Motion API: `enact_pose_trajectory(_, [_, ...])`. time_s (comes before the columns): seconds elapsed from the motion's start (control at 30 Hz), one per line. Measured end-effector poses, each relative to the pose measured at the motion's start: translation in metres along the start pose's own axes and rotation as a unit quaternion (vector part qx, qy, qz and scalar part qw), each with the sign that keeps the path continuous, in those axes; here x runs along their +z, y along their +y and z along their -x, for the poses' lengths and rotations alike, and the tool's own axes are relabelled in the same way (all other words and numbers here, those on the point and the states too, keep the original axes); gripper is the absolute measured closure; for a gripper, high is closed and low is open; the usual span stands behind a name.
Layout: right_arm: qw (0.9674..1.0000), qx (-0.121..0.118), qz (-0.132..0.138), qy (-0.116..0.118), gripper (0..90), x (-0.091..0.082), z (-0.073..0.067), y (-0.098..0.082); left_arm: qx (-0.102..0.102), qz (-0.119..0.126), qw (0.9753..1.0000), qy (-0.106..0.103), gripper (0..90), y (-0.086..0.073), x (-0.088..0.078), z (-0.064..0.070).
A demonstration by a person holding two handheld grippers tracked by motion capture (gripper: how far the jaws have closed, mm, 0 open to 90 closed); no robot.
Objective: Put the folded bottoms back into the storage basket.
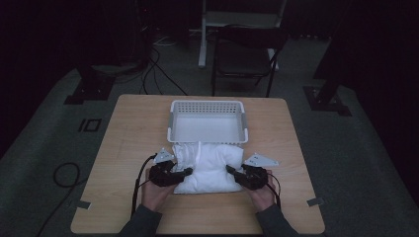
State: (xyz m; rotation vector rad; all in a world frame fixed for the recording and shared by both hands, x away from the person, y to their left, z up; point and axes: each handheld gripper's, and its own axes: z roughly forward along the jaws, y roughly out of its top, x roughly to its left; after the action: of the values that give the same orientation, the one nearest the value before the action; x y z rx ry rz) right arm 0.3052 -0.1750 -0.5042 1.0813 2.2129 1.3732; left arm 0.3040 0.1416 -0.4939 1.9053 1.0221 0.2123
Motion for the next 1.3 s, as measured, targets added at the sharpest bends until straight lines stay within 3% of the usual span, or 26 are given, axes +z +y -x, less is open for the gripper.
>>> enact_pose_trajectory(0.57, [0.9992, -0.031, 0.023, -0.005, 66.7, -0.019, -0.010, 0.019, 0.020, 0.021, 0.9995, 0.007, 54.2, 0.014, -0.019, 0.012])
enact_pose_trajectory(1.3, [0.9958, -0.054, 0.070, -0.023, 66.7, -0.038, -0.011, 0.056, 0.052, 0.064, 0.9965, 0.012, 54.2, 0.056, -0.039, 0.018])
